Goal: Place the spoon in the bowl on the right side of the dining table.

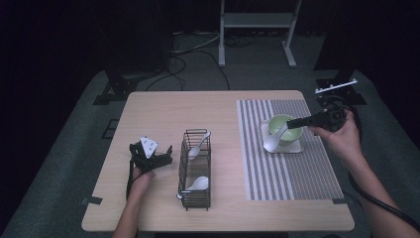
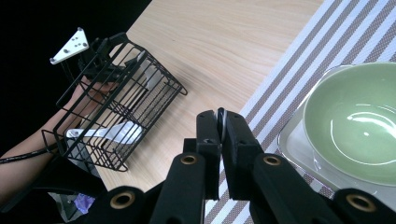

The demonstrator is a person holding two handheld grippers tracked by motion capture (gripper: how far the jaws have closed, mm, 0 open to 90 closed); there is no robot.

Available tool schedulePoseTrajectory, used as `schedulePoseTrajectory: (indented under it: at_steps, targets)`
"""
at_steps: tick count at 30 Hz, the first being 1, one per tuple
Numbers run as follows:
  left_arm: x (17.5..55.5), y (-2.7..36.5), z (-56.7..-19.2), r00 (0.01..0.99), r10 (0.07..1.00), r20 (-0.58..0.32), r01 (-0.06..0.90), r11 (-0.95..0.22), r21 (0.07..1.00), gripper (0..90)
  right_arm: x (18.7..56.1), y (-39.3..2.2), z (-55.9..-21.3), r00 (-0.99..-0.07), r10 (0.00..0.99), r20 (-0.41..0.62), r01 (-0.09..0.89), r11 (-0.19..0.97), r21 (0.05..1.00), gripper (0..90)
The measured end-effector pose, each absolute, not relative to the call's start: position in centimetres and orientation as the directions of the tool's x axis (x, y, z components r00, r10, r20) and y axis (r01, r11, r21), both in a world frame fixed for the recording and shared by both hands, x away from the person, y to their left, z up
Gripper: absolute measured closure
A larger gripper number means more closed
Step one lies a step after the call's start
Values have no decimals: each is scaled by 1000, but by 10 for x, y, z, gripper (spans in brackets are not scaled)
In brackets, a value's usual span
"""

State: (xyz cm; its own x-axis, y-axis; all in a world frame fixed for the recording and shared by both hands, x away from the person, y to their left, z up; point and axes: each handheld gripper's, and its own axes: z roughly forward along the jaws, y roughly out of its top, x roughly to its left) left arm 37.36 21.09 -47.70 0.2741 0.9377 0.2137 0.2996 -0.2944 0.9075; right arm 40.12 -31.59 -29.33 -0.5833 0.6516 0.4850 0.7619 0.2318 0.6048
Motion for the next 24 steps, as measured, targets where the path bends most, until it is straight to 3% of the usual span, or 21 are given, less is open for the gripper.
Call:
schedulePoseTrajectory:
  at_steps: [24]
  targets:
    - [374,211,-477,274,938,212,300,-293,908,12,406,-328,-295,-556,670,493,775,202,599,855]
